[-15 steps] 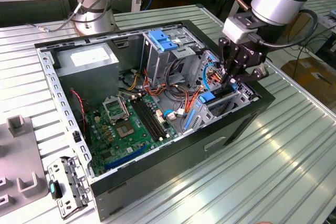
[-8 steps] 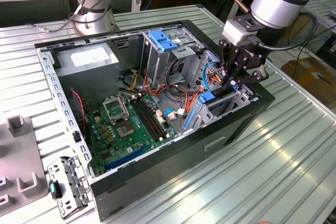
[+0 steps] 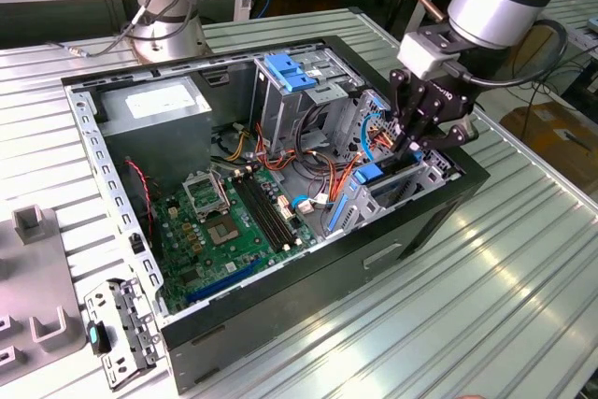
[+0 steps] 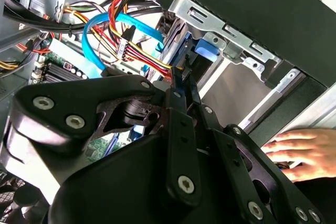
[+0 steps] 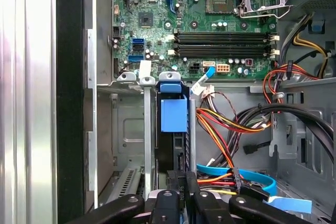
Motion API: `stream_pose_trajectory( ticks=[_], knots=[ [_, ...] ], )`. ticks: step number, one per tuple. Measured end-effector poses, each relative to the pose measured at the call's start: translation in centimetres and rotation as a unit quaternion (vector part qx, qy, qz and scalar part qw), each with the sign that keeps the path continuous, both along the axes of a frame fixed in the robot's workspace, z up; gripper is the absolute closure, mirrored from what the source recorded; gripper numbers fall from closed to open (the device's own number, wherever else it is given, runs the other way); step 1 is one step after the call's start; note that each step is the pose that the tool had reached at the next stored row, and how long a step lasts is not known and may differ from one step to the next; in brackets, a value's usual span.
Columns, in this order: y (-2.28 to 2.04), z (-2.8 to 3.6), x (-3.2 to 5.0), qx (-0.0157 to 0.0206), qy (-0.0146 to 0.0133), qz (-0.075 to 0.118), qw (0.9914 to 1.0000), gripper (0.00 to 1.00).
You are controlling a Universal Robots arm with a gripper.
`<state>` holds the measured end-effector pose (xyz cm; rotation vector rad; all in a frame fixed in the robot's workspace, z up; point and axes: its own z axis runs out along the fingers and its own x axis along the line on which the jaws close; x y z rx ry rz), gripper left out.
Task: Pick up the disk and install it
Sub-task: 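Insert the first disk wire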
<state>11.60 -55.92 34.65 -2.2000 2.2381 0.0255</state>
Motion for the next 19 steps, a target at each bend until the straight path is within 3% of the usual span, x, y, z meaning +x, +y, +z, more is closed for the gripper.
stream_pose_trajectory(
  ticks=[3, 8, 13, 19],
  knots=[
    [0.01, -0.01, 0.01, 0.0002, -0.0005, 0.0, 1.0, 0.83],
    [0.04, -0.02, 0.01, 0.0009, -0.0041, 0.0, 0.99999, 0.83],
    [0.05, -0.01, -0.01, 0.0032, -0.0043, 0.0, 0.99999, 0.83],
    [0.11, -0.09, -0.02, 0.0033, -0.0043, 0.004, 0.99998, 0.83]
  ],
)
